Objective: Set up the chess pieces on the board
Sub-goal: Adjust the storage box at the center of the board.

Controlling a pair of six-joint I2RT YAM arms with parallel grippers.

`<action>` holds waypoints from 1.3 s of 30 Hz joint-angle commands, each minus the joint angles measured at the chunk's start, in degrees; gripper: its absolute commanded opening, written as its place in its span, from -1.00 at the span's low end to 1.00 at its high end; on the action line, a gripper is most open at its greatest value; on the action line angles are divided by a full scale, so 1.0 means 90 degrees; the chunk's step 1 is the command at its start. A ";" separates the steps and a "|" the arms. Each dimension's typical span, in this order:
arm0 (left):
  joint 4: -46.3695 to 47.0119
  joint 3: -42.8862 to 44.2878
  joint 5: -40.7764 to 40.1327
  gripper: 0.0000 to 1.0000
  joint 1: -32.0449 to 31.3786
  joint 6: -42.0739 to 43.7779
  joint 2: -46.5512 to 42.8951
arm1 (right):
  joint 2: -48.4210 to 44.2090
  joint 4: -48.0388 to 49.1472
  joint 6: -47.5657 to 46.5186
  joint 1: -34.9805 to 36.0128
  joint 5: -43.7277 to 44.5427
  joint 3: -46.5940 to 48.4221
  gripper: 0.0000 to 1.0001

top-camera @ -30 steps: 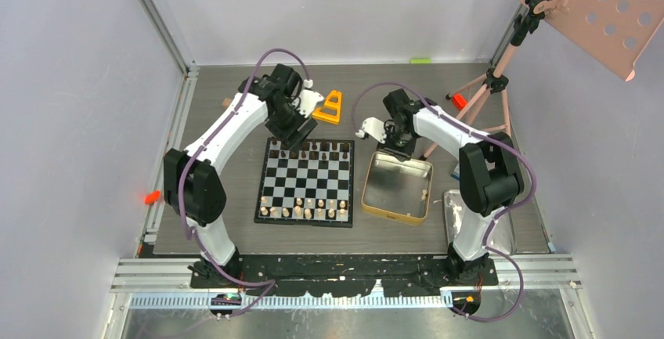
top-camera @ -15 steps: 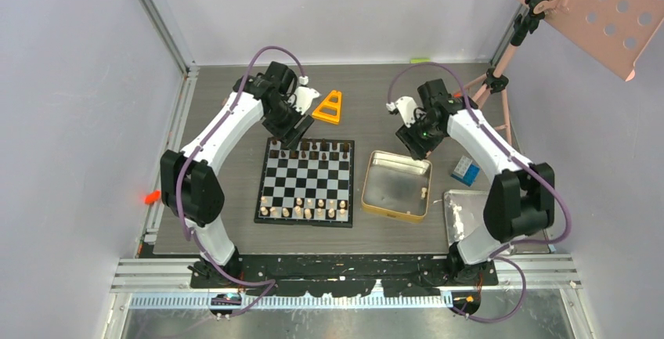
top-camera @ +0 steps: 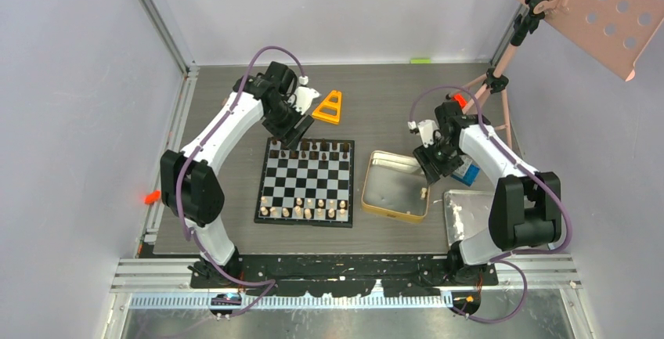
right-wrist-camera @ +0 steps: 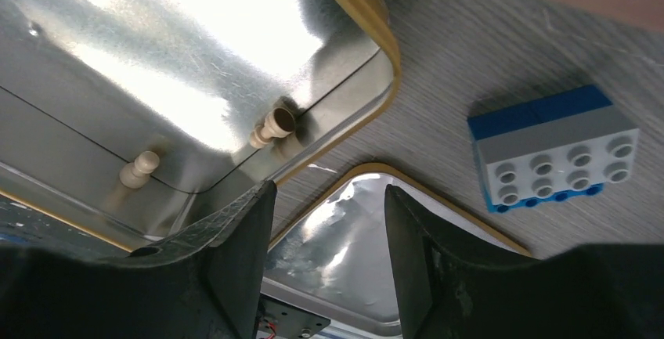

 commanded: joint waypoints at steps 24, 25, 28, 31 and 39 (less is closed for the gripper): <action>0.0107 -0.0092 0.0220 0.28 0.0004 -0.0057 -0.0131 | 0.1972 -0.0151 -0.0474 0.0188 -0.0716 0.1858 -0.68; 0.0108 -0.0092 0.0213 0.28 0.0004 -0.0052 -0.0143 | 0.2033 -0.0153 -0.0619 0.0294 -0.0740 0.1894 -0.68; 0.0116 -0.0101 0.0210 0.28 0.0004 -0.0041 -0.0161 | 0.2139 -0.0138 -0.0953 0.0570 -0.0750 0.2010 -0.70; 0.0117 -0.0107 0.0203 0.28 0.0004 -0.0056 -0.0203 | 0.2224 -0.0088 -0.1388 0.0997 -0.0667 0.2115 -0.70; 0.0348 -0.0297 0.0099 0.29 0.0065 -0.0160 -0.0445 | 0.2492 0.0015 -0.2719 0.1794 -0.0074 0.2396 -0.79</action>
